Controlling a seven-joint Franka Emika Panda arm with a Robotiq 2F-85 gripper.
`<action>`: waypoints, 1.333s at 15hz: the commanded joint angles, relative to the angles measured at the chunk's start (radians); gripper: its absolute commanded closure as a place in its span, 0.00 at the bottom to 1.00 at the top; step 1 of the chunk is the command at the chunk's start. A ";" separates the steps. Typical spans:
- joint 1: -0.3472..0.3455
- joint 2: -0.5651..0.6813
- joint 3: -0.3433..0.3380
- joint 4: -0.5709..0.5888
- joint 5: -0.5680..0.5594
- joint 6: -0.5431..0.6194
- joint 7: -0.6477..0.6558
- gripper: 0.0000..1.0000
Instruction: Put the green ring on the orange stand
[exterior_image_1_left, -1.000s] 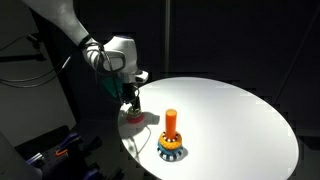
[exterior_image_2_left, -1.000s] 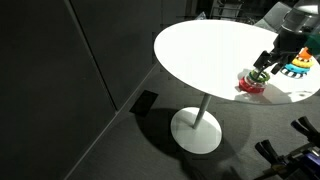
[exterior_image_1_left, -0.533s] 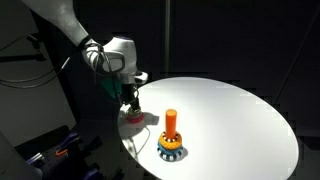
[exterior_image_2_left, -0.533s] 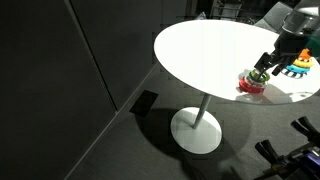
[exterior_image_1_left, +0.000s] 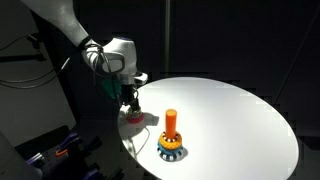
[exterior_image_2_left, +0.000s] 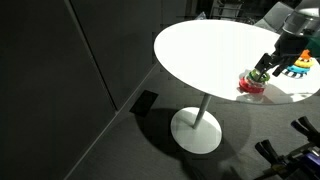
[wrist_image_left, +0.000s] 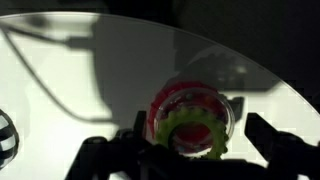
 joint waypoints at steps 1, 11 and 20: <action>0.002 0.007 -0.009 0.007 -0.026 0.009 0.034 0.00; -0.002 0.017 -0.032 0.010 -0.054 0.007 0.061 0.34; 0.000 0.010 -0.033 0.006 -0.067 0.000 0.086 0.99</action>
